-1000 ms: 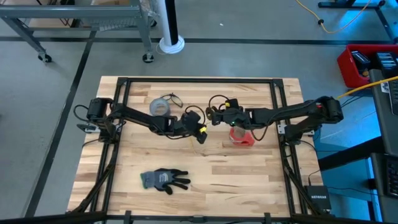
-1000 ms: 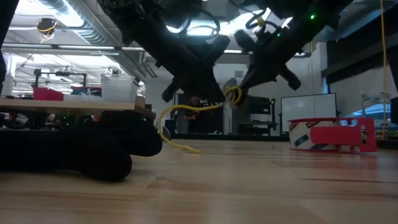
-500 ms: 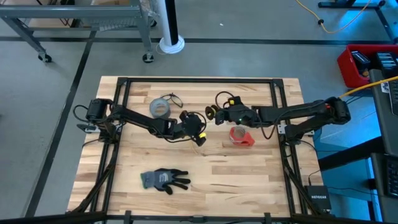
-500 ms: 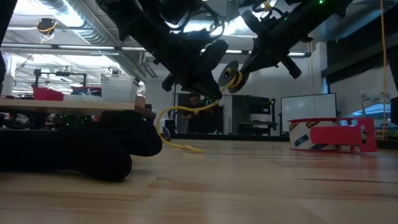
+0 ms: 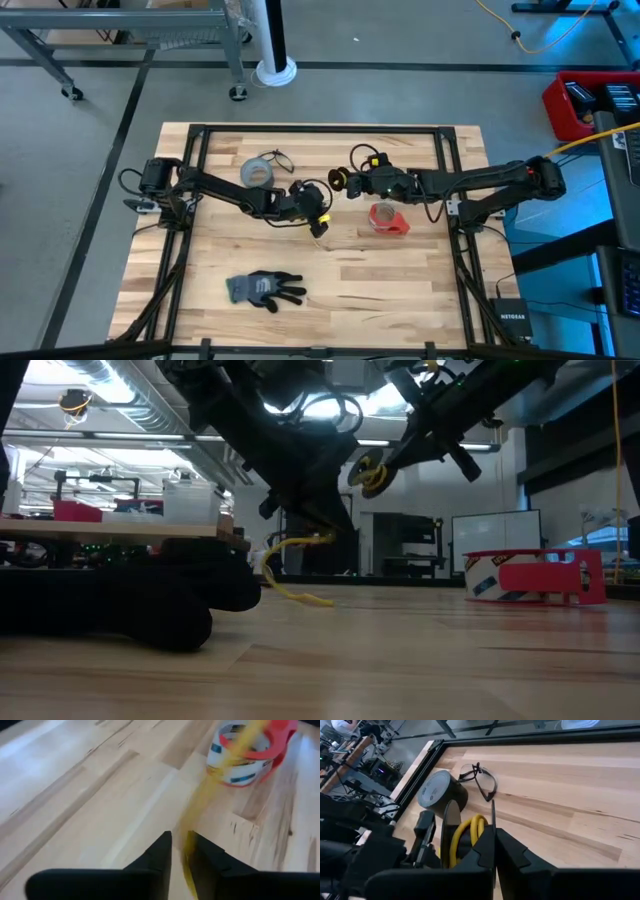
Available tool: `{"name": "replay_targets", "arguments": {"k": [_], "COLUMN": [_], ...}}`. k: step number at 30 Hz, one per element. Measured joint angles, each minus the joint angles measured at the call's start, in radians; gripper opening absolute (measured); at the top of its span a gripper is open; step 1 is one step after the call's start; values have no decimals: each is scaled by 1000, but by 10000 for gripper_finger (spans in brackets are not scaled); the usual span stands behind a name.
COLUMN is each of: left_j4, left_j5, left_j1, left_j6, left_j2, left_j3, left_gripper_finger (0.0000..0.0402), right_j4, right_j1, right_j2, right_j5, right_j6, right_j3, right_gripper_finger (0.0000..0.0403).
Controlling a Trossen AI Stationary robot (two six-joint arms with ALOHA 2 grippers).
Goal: Coil cords
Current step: Coil the yellow wire onto the spool
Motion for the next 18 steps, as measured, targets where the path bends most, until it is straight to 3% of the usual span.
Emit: {"name": "replay_targets", "arguments": {"k": [6,18], "left_j4": [0,-124], "left_j5": [-1,-2], "left_j1": [0,-6], "left_j6": [0,-32], "left_j2": [0,0], "left_j3": [0,0], "left_gripper_finger": [89,76], "right_j4": [-3,-96], "right_j1": [0,0], "right_j2": [-21,-61], "right_j5": [-2,-3], "right_j6": [-11,-26], "right_j3": [0,0], "right_gripper_finger": [5,5]}}
